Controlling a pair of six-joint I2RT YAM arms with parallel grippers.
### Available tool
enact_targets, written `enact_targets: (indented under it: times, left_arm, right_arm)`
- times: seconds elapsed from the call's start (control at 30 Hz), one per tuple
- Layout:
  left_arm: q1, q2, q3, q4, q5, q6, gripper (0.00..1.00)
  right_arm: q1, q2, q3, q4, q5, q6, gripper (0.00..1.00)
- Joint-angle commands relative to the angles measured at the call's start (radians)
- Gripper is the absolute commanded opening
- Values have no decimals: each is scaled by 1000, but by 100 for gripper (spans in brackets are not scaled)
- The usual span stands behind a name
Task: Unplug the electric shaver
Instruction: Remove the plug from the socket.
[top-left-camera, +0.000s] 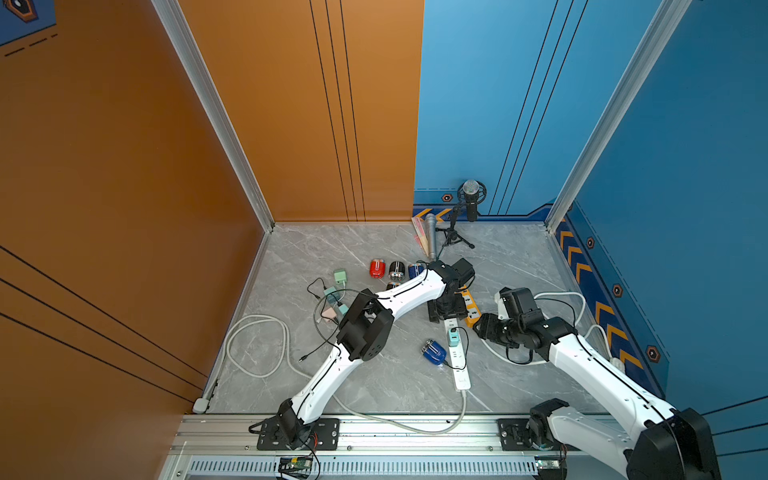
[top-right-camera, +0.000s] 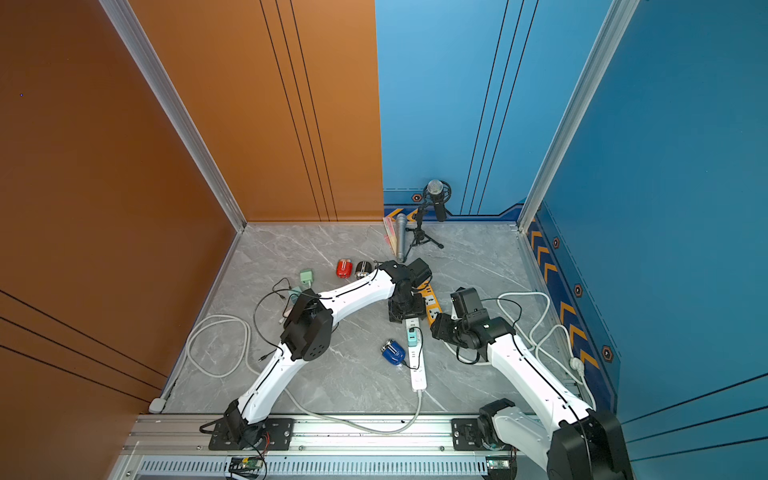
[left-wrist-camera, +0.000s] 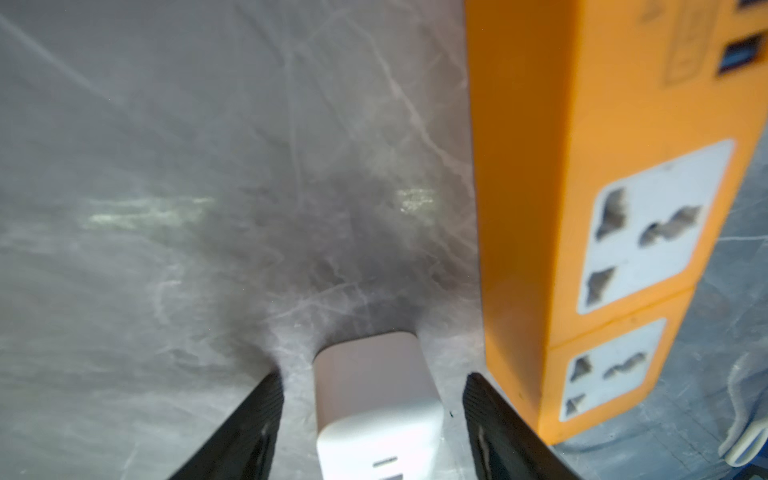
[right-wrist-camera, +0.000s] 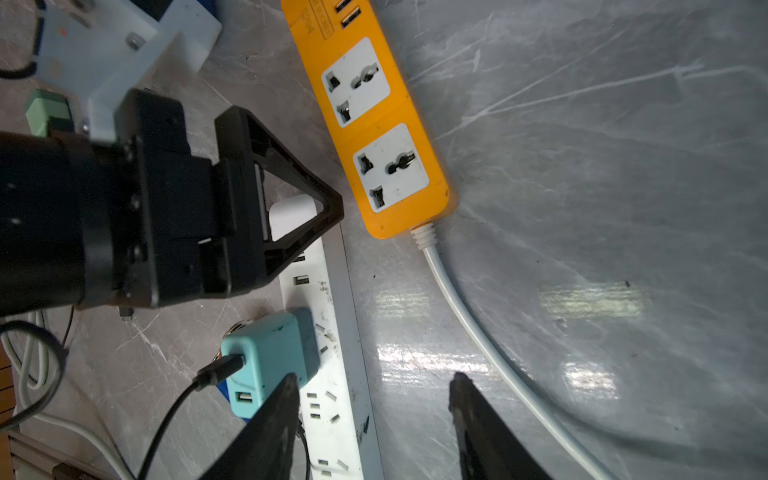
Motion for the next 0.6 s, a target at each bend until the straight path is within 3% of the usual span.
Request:
enact_targets:
  times: [0.0,0.37,0.57]
  left_arm:
    - [-4,45,37,-85,9,-3,67]
    - [20,70,41,-131,17,-11,54]
    - [33,61,31,-129,27,-35,46]
  right_arm:
    - [-9,13,-20,50,-18,-25,60]
    - [11,-14,-45,102,-50,-27,59]
    - [101,-92,-15,85,-1,-33,59]
